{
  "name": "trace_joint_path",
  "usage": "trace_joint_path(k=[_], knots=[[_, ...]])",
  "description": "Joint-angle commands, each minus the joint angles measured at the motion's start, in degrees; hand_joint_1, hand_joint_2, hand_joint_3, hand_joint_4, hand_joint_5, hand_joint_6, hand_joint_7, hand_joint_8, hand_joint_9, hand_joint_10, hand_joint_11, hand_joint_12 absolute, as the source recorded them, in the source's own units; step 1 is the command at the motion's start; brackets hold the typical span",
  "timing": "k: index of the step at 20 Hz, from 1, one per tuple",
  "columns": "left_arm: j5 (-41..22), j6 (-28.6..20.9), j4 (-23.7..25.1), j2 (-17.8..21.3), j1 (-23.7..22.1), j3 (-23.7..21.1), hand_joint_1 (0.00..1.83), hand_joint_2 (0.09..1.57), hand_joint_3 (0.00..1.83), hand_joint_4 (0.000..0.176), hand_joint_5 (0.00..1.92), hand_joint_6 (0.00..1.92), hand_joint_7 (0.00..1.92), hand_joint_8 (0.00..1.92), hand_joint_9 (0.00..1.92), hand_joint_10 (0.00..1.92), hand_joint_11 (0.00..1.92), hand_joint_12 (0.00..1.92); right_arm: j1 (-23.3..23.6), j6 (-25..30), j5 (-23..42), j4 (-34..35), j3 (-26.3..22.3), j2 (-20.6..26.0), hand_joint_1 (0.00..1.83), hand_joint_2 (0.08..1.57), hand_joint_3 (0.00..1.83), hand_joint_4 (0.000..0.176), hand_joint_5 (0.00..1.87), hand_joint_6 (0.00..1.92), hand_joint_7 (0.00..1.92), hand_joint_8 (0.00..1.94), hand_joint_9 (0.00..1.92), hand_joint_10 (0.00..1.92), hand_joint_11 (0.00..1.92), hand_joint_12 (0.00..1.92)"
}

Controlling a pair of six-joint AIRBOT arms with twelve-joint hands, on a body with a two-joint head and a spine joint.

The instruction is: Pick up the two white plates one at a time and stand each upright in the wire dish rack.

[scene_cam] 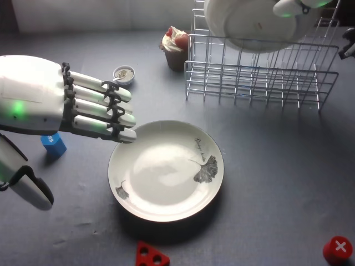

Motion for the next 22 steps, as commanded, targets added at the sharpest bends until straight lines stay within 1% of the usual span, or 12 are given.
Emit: trace_joint_path(k=[1, 4, 7, 12, 13, 14, 15, 16, 19, 20, 21, 22], knots=[[-2.8, 0.0, -4.1, 0.0, -0.2, -0.2, 0.09, 0.93, 0.0, 0.0, 0.11, 0.0, 0.14, 0.01, 0.14, 0.01, 0.12, 0.01, 0.3, 0.4, 7.1, 0.0, 0.5, 0.2, 1.5, 1.05, 0.0, 0.0, 0.95, 0.94, 1.13, 0.55, 1.13, 0.69, 1.02, 1.31], [-1.9, 0.0, -3.0, -0.3, 0.6, -0.4, 0.09, 0.93, 0.0, 0.0, 0.11, 0.0, 0.15, 0.01, 0.13, 0.0, 0.12, 0.01, -1.1, 0.8, 7.2, 0.7, 2.3, -0.7, 1.5, 1.06, 0.0, 0.0, 0.95, 0.97, 1.04, 0.66, 1.08, 0.77, 1.01, 1.3], [-0.9, 0.0, -1.5, -0.6, 1.3, -0.7, 0.06, 0.94, 0.0, 0.0, 0.09, 0.0, 0.13, 0.0, 0.12, 0.0, 0.11, 0.01, -2.2, 2.6, 7.2, 0.7, 4.0, -1.4, 1.49, 1.08, 0.0, 0.0, 0.92, 1.05, 1.02, 0.67, 1.03, 0.85, 0.95, 1.39], [-0.5, 0.0, -0.5, -0.8, 1.8, -0.9, 0.07, 0.94, 0.0, 0.0, 0.07, 0.0, 0.11, 0.0, 0.11, 0.0, 0.08, 0.0, -3.1, 2.7, 7.8, -0.2, 4.6, -1.8, 1.5, 1.06, 0.0, 0.0, 0.91, 1.01, 1.08, 0.6, 1.11, 0.73, 0.98, 1.36], [-0.3, 0.0, -0.3, -0.8, 2.1, -0.9, 0.07, 0.94, 0.0, 0.0, 0.07, 0.0, 0.1, 0.0, 0.1, 0.0, 0.08, 0.0, -3.3, 2.7, 8.1, -0.3, 4.5, -1.8, 1.41, 1.05, 0.0, 0.0, 0.97, 0.99, 1.11, 0.64, 1.13, 0.8, 1.03, 0.8], [0.0, 0.0, 0.0, -0.9, 2.3, -0.9, 0.08, 0.94, 0.0, 0.0, 0.07, 0.0, 0.1, 0.0, 0.1, 0.0, 0.08, 0.0, -3.4, 2.7, 8.3, -0.3, 4.5, -1.8, 1.27, 1.09, 0.0, 0.0, 0.96, 1.05, 1.08, 0.75, 1.05, 0.34, 1.07, 0.53], [0.3, 0.0, 0.5, -1.1, 2.5, -0.9, 0.07, 0.94, 0.0, 0.0, 0.07, 0.0, 0.1, 0.0, 0.1, 0.0, 0.09, 0.0, -3.6, 2.7, 8.3, -0.4, 4.5, -1.9, 1.18, 1.12, 0.0, 0.0, 0.95, 1.02, 0.92, 0.3, 1.03, 0.13, 1.08, 0.41], [0.5, 0.0, 0.6, -1.1, 2.7, -1.0, 0.07, 0.94, 0.0, 0.0, 0.08, 0.0, 0.11, 0.0, 0.11, 0.0, 0.1, 0.01, -3.8, 2.7, 8.3, -0.4, 4.5, -1.9, 1.17, 1.11, 0.0, 0.0, 0.98, 0.96, 0.83, 0.1, 0.97, 0.05, 1.06, 0.36], [0.8, 0.0, 0.7, -1.2, 2.9, -1.1, 0.08, 0.94, 0.0, 0.0, 0.08, 0.0, 0.11, 0.0, 0.11, 0.0, 0.1, 0.01, -3.9, 2.7, 8.3, -0.8, 4.4, -1.9, 1.16, 1.11, 0.0, 0.0, 0.98, 0.96, 0.84, 0.03, 0.99, 0.02, 1.08, 0.34], [1.0, 0.0, 0.8, -1.2, 3.0, -1.1, 0.09, 0.94, 0.0, 0.0, 0.09, 0.0, 0.12, 0.01, 0.12, 0.01, 0.1, 0.01, -3.9, 2.7, 8.4, -0.8, 4.3, -1.9, 1.16, 1.03, 0.0, 0.0, 0.87, 0.37, 0.84, 0.01, 0.95, 0.01, 1.05, 0.3], [1.0, 0.0, 0.9, -1.2, 3.0, -1.1, 0.09, 0.94, 0.0, 0.0, 0.09, 0.0, 0.12, 0.01, 0.12, 0.01, 0.1, 0.01, -3.9, 2.7, 8.4, -0.8, 4.2, -1.8, 1.16, 1.03, 0.0, 0.0, 0.87, 0.37, 0.84, 0.01, 0.95, 0.01, 1.05, 0.3], [1.0, 0.0, 1.0, -1.2, 3.1, -1.1, 0.08, 0.94, 0.0, 0.0, 0.09, 0.0, 0.12, 0.01, 0.12, 0.0, 0.11, 0.01, -3.9, 2.7, 8.4, -0.9, 4.0, -1.8, 1.09, 0.96, 0.0, 0.0, 0.78, 0.03, 0.81, 0.0, 0.89, 0.0, 0.98, 0.25]])
